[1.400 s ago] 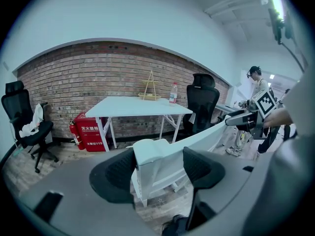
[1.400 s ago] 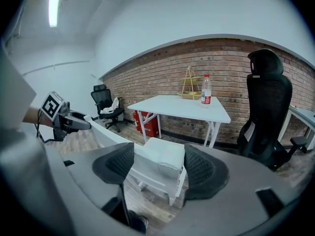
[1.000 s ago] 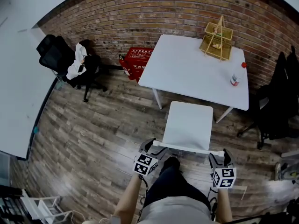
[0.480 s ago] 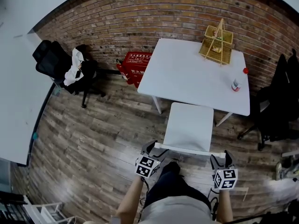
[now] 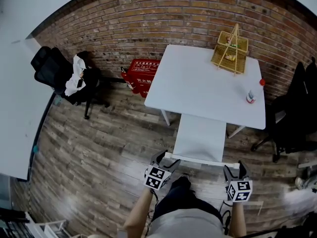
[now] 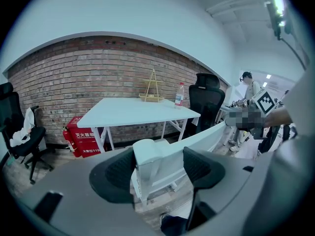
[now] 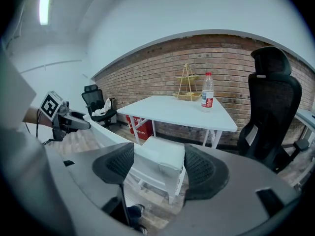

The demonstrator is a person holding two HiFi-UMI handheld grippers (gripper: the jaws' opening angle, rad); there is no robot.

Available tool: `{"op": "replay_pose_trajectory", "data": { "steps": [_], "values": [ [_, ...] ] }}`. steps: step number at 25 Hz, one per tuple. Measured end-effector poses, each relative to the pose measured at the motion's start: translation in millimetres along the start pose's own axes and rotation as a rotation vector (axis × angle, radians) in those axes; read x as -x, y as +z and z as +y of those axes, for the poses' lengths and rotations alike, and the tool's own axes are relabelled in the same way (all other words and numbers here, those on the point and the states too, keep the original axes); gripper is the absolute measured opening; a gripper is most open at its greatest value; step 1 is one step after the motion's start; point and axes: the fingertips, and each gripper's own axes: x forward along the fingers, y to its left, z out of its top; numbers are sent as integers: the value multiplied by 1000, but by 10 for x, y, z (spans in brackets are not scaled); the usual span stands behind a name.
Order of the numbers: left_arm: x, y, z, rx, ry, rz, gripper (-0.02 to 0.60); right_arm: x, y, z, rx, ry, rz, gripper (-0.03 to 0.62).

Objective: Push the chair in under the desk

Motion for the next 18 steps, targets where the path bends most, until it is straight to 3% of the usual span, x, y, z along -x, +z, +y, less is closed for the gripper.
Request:
{"op": "replay_pose_trajectory", "data": {
  "steps": [18],
  "values": [
    [-297, 252, 341, -24, -17, -13, 316, -322, 246, -52, -21, -36, -3, 319]
  ]
}}
